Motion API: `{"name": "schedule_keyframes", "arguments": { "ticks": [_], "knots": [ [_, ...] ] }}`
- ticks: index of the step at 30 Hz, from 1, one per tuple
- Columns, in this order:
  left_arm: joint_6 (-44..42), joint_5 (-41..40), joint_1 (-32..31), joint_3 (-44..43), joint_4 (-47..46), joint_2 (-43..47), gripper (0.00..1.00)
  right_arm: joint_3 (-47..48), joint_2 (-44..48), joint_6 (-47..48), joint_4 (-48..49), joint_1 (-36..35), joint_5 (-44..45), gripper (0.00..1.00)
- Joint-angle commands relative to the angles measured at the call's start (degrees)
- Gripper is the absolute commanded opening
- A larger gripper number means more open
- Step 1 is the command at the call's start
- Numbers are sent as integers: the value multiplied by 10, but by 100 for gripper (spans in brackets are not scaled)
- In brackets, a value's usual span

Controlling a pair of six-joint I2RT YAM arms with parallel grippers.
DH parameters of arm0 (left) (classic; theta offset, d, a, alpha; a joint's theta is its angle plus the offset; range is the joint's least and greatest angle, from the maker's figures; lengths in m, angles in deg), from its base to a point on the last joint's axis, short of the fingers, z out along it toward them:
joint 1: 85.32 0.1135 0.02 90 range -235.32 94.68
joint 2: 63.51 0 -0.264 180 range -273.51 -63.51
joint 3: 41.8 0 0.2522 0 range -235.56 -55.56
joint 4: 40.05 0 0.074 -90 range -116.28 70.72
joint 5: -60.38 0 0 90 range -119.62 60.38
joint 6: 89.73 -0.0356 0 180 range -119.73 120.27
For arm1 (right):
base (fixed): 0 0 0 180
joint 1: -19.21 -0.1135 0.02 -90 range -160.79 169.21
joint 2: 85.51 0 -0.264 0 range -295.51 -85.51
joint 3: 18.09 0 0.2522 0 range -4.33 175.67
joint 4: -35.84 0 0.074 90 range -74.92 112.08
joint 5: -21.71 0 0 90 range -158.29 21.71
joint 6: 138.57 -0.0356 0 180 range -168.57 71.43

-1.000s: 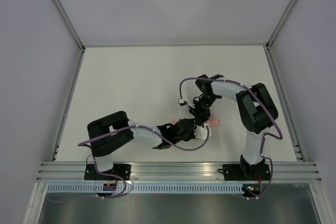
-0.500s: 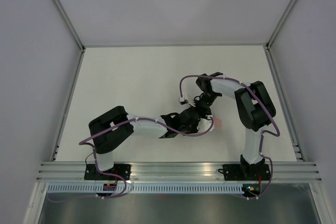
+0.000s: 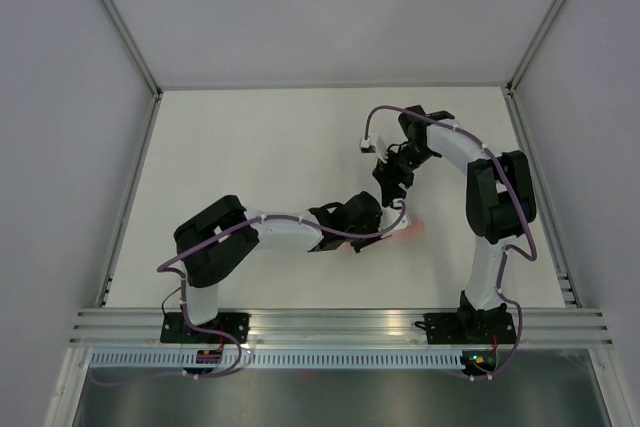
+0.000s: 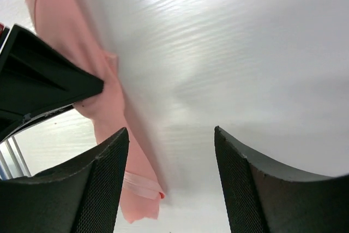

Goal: Fold the napkin, place the utensils inside, and roll it up
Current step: Roll the napkin with the utensil

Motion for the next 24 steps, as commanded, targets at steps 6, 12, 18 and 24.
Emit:
{"name": "schedule_keyframes", "arguments": {
  "ticks": [6, 12, 18, 24],
  "knots": [
    [140, -63, 10, -55, 163, -111, 17, 80, 70, -100, 11, 72, -39, 71],
    [213, -96, 25, -101, 206, -139, 20, 96, 97, -122, 2, 114, -36, 72],
    [277, -100, 61, -144, 267, -154, 22, 92, 103, -110, -17, 140, -43, 72],
    [328, -110, 111, -164, 315, -168, 23, 90, 109, -103, -25, 158, -61, 72]
  ]
}}
